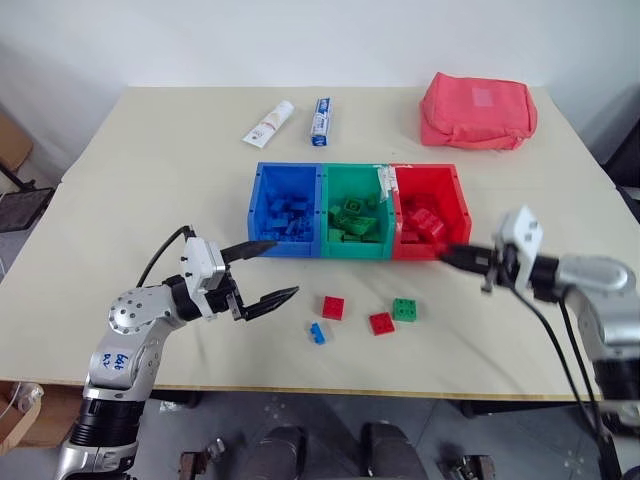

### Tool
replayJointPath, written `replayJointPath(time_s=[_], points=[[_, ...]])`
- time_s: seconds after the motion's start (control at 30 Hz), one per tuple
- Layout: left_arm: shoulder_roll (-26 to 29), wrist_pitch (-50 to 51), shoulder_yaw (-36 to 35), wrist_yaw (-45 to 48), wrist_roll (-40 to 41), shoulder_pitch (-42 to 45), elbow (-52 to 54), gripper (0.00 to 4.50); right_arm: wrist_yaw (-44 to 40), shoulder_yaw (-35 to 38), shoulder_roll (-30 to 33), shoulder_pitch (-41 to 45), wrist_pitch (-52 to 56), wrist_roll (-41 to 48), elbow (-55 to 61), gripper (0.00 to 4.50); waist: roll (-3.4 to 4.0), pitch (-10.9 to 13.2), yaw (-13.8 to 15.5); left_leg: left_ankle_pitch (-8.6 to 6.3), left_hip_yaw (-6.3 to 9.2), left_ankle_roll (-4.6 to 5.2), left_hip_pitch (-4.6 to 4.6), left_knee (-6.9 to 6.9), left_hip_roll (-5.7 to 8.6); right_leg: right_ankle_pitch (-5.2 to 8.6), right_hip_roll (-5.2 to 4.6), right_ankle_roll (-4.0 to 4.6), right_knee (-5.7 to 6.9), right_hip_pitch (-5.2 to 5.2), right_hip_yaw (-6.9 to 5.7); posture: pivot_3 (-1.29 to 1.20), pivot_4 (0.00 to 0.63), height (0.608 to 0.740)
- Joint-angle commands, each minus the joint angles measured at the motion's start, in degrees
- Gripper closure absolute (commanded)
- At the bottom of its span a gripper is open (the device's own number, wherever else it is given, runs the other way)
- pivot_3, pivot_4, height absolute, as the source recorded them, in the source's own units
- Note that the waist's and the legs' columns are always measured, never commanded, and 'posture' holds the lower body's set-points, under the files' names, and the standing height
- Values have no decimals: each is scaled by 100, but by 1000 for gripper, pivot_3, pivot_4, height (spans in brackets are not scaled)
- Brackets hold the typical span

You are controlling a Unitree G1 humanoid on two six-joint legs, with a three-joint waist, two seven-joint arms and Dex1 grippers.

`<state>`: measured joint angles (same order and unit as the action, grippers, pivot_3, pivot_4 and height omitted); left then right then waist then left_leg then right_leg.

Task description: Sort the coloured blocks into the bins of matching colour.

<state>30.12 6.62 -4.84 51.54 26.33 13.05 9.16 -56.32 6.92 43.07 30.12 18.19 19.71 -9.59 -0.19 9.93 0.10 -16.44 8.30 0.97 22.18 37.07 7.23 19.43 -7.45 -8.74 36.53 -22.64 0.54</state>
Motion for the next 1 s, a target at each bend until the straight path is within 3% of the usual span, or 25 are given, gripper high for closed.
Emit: replayJointPath(time_s=[0.03,0.1,0.37,0.47,0.5,0.6,0.8,1.0], points=[[4,-99,-195,-210,-69,-94,134,0,1146,412,-494,760,487,143,-308,4177,0,0,-13,-1,0,-1,0,-1,-1,0,0,1,0,0,-1,0,150,740],[-1,-136,-199,-244,-94,-189,185,0,1618,389,-733,1132,639,-37,-574,4177,0,0,-20,-1,0,-1,1,-3,-1,0,0,1,-2,-1,0,0,150,740],[52,-252,-232,-290,-154,-372,270,0,1562,155,-773,1329,360,-292,-910,1495,0,0,-7,-3,10,9,19,2,16,0,-3,1,-1,-11,-8,0,150,740],[105,-233,-257,-217,-117,-381,236,0,1290,285,-598,1074,203,-192,-718,443,0,0,-16,-3,8,8,19,2,10,0,-3,1,-1,-11,-7,0,150,740],[234,-79,-220,-70,-61,-425,281,0,850,438,-539,787,-203,26,-471,95,0,0,-11,-3,8,7,18,2,8,0,-3,1,-1,-11,-7,0,150,740],[632,-76,-153,428,-85,-575,339,0,-492,1065,-173,-351,-783,770,313,36,1,1,16,-6,20,3,19,-6,4,0,-1,1,-5,-9,-12,0,150,740],[793,-375,-139,820,-137,-670,20,0,-1338,1240,856,-1928,-1684,218,138,36,5,4,-2,-14,-14,27,5,5,14,-2,-3,-4,-25,13,-15,0,150,740],[669,-850,262,1200,-406,-245,-409,0,-1590,1013,928,-2407,-2162,52,0,36,8,4,-42,-13,-42,20,-11,2,-5,-3,-3,-3,-20,11,-4,0,150,740]])
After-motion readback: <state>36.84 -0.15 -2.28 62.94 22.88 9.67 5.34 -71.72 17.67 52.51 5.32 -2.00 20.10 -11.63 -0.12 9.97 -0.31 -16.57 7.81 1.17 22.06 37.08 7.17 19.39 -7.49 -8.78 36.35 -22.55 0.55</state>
